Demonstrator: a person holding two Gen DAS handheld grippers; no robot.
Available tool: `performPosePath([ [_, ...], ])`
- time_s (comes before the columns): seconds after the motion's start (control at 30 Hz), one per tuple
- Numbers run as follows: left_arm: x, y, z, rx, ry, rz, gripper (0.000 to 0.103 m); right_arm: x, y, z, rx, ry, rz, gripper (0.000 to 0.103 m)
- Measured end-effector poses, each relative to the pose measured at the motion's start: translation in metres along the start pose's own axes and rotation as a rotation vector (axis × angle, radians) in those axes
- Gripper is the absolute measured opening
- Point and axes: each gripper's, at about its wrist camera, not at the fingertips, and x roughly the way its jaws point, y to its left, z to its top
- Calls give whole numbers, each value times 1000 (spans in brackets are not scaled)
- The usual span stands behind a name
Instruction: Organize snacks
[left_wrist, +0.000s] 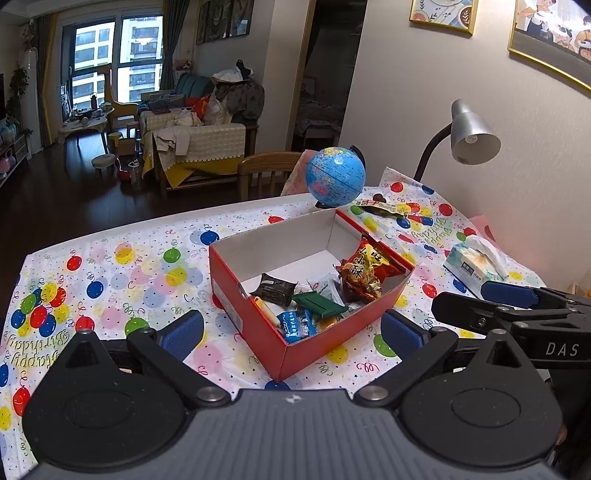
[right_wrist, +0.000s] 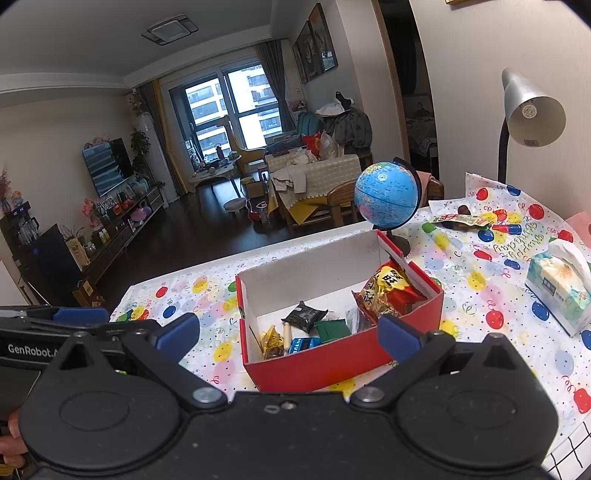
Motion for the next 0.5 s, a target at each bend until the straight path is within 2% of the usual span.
performPosePath([
  [0.5, 0, -7, 6, 1, -9, 3, 103, 0, -1, 1, 2, 1, 2, 103],
])
